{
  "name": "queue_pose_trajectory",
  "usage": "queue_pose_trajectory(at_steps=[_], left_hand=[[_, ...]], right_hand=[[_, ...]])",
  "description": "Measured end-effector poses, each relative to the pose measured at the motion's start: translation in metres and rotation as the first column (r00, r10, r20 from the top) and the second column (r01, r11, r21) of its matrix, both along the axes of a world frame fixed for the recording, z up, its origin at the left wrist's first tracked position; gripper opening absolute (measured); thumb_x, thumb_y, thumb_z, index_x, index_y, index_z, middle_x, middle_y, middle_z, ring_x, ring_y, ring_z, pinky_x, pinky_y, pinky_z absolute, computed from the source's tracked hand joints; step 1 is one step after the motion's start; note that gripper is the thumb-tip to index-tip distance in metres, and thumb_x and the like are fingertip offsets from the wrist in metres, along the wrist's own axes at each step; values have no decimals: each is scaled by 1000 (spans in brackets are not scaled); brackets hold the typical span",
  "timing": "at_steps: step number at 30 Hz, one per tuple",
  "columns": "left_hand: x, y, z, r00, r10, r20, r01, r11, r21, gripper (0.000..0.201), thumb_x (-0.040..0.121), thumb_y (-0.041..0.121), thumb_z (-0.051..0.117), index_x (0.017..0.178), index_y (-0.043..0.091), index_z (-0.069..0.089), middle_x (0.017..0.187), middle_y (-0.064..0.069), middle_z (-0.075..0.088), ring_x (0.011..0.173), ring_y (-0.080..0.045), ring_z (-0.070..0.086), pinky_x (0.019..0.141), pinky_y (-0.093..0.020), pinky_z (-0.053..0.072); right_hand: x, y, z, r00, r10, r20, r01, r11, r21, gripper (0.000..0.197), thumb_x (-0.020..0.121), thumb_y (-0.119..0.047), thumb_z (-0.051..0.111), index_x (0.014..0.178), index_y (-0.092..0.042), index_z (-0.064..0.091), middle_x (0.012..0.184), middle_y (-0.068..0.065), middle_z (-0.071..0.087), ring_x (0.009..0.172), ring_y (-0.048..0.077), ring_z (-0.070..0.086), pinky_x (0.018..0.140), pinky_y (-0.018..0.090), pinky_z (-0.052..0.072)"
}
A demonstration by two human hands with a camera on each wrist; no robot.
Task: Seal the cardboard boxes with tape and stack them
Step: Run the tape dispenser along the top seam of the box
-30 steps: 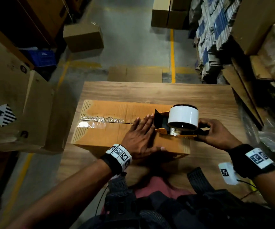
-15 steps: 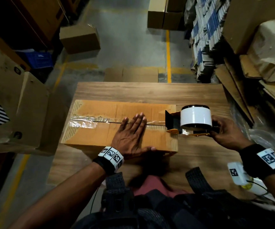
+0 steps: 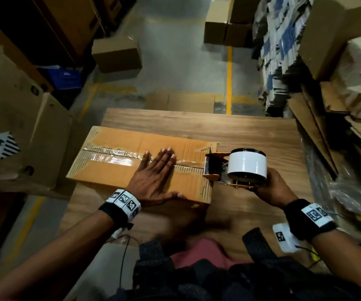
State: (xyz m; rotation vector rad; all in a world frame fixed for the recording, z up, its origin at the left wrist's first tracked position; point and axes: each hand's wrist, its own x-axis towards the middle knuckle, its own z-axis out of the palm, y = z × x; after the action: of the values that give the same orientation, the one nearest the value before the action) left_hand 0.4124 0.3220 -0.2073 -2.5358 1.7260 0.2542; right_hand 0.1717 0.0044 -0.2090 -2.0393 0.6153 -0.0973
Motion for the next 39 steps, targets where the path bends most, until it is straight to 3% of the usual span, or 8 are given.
queue_pose_trajectory(at_steps=[4,7,15,18,22,24,29,39], left_hand=[[-52,-40,6,994,64,-87,-66,998,-20,118,85,95,11,166,10,-5,173,-8,-13,160,-19,-15,129,-51,-4],[-77,-67,3,989,111,-95,-110,994,12,119,84,95,3,165,10,-9,173,-7,-16,159,-19,-18,128,-51,-3],[-77,-65,-2,995,91,-30,-89,994,58,114,88,93,7,165,10,-10,172,-8,-18,160,-20,-17,129,-49,-2],[-76,-65,-2,996,87,-14,-86,995,52,114,89,92,6,166,9,-6,173,-9,-16,160,-21,-15,129,-51,1],[-78,-65,-4,997,79,-11,-78,997,21,112,90,90,5,166,8,-2,174,-11,-11,161,-23,-11,129,-53,4],[-79,-66,-5,997,79,-11,-79,997,20,111,91,89,5,166,8,-2,174,-10,-12,161,-23,-12,129,-53,4],[-78,-67,-7,996,86,3,-87,996,33,108,93,88,7,166,10,-3,174,-8,-14,160,-21,-14,129,-53,3],[-79,-66,-7,996,84,6,-84,996,29,106,94,86,9,166,10,-3,174,-8,-15,160,-21,-14,129,-53,3]], right_hand=[[-1,2,-6,999,-2,38,-1,997,76,42,74,5,88,97,-28,73,94,-9,78,94,5,73,85,32,58],[-1,4,-10,999,-23,40,18,992,128,44,74,7,88,95,-30,73,89,-20,77,90,-4,71,82,21,57],[-19,-10,-12,1000,-10,-15,11,995,97,33,79,5,82,94,-23,73,90,-13,76,87,-4,69,81,29,54],[-45,-32,-6,998,-26,-65,29,999,33,30,80,5,81,103,-13,72,99,3,75,99,17,71,88,39,55],[-68,-46,-4,991,12,-131,-13,1000,-8,39,82,8,79,106,-19,64,96,-12,69,89,-21,63,77,6,47],[-64,-46,-11,987,63,-148,-71,996,-47,38,84,5,77,111,-20,64,100,-15,70,94,-19,62,77,1,44],[-37,-47,-43,941,165,-296,-214,967,-141,49,80,-17,67,127,-22,54,108,6,75,102,28,71,82,47,58],[-5,-49,-5,858,189,-478,-306,935,-180,50,81,-12,65,126,-18,44,107,13,68,96,35,65,79,53,57]])
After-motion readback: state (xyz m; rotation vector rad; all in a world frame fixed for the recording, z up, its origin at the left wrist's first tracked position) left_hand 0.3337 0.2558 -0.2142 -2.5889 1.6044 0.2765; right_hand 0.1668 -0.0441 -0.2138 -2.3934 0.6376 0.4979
